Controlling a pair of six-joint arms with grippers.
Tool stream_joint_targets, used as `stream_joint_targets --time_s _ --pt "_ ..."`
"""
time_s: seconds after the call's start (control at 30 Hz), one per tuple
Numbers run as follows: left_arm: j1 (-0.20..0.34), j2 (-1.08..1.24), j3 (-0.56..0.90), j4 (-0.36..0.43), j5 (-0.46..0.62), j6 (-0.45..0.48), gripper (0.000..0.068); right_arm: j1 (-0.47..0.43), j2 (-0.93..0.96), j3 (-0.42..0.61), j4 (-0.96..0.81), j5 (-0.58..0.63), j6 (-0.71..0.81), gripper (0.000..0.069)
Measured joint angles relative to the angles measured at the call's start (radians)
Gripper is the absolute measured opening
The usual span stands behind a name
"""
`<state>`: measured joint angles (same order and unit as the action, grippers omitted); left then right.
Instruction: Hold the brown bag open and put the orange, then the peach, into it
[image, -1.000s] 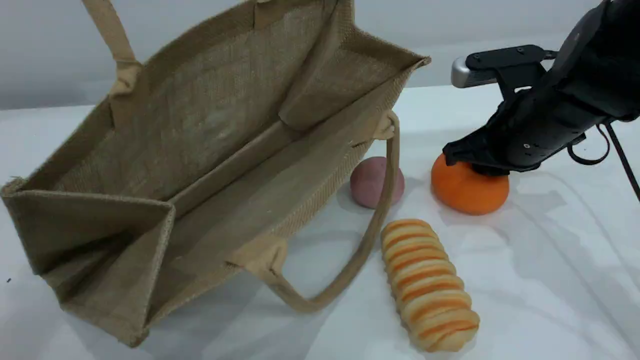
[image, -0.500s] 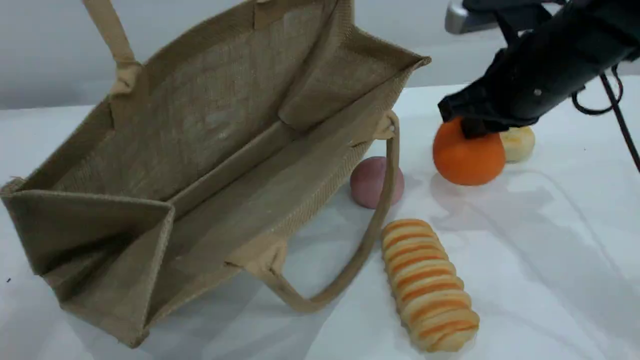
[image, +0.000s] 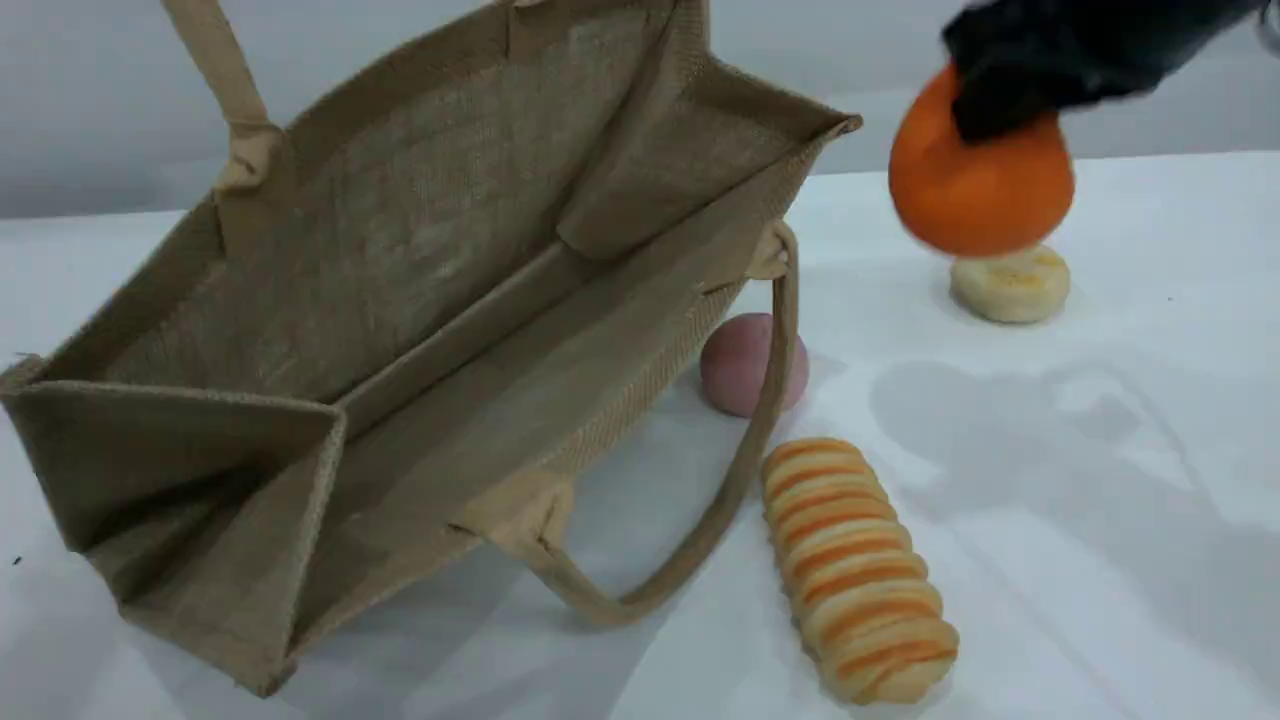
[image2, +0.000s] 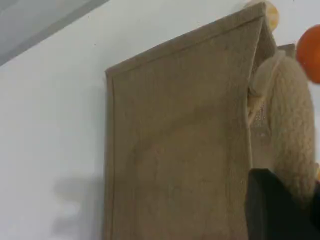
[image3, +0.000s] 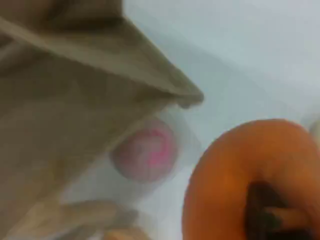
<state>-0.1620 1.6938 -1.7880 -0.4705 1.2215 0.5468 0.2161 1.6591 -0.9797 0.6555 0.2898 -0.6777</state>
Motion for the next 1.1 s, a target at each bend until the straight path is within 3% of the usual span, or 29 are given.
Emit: stream_joint_targets --time_s 0.1,0.23,0.5,0.67,0.8,1.1 --pt "0.0 0.0 0.0 0.0 0.0 0.001 0.0076 0.016 -0.08 0.0 0.004 0.088 0.0 0.0039" --pt "0.0 0.0 0.0 0.0 0.0 0.025 0.0076 0.082 -0.123 0.0 0.072 0.111 -0.023 0.0039" --pt "0.0 -0.001 0.0 0.0 0.0 0.026 0.0076 0.302 -0.076 -0.009 0.218 -0.047 -0.091 0.0039" --pt "0.0 -0.002 0.0 0.0 0.0 0.026 0.0076 0.392 -0.009 -0.048 0.269 -0.162 -0.107 0.0039" --pt "0.0 -0.003 0.0 0.0 0.0 0.025 0.0076 0.441 0.079 -0.112 0.265 -0.192 -0.122 0.0039" --pt "0.0 -0.042 0.0 0.007 0.001 0.028 0.0076 0.455 0.322 -0.287 0.262 -0.171 -0.128 0.0041"
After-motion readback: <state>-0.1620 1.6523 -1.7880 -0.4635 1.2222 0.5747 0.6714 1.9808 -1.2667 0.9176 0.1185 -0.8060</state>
